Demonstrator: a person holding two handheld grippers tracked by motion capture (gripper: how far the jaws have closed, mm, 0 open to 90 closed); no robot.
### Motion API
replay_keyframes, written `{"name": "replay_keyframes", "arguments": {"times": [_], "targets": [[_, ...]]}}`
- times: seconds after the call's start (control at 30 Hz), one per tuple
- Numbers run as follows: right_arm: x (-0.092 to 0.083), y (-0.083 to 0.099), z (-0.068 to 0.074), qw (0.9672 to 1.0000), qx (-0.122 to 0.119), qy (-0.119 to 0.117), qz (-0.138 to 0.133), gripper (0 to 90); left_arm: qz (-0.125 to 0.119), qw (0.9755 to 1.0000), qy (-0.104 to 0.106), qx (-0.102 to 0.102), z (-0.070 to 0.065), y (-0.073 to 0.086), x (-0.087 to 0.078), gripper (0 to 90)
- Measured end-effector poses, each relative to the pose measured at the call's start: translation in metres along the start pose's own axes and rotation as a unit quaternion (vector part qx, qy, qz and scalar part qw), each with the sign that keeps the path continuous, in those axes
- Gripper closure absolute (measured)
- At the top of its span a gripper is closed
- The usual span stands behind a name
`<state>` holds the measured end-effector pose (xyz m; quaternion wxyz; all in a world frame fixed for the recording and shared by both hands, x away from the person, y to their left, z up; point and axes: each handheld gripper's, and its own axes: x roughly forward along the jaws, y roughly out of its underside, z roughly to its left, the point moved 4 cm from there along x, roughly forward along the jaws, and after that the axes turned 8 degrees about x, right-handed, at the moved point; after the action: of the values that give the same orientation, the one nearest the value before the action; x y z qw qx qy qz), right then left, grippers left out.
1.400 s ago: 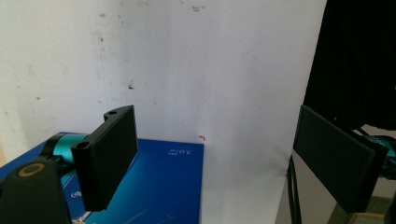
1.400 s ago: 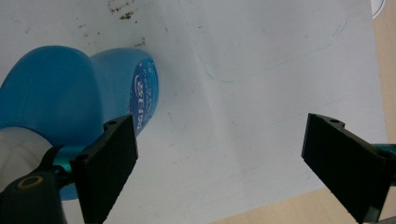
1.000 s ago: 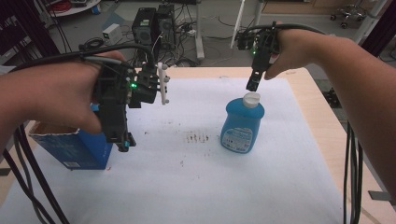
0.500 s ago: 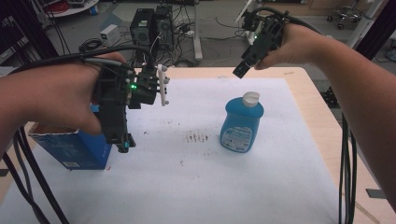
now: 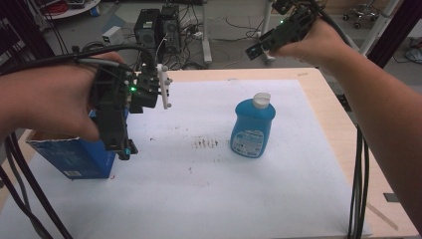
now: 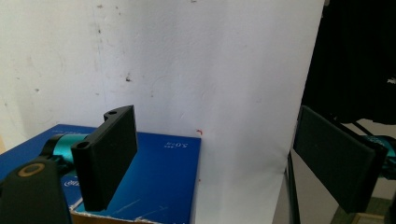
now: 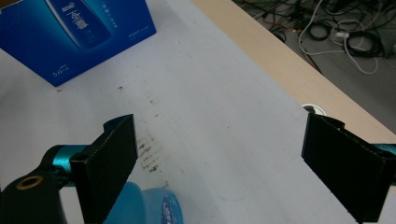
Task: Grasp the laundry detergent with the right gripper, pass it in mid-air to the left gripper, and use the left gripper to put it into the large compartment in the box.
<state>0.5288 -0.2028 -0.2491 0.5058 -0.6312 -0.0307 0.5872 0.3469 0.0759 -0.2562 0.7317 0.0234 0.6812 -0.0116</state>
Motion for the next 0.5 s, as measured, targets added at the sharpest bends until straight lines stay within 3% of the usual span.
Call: {"name": "replay_keyframes", "arguments": {"times": [0.23, 0.5], "targets": [[-0.027, 0.033, -0.014, 0.9989, 0.027, 0.014, -0.036, 10.1, 0.009, 0.9999, 0.002, 0.006, -0.004, -0.003, 0.001, 13.8], [-0.054, 0.073, -0.014, 0.9958, 0.039, 0.016, -0.081, 10.1, 0.011, 0.9999, -0.002, 0.01, -0.007, -0.005, -0.001, 13.8]]}}
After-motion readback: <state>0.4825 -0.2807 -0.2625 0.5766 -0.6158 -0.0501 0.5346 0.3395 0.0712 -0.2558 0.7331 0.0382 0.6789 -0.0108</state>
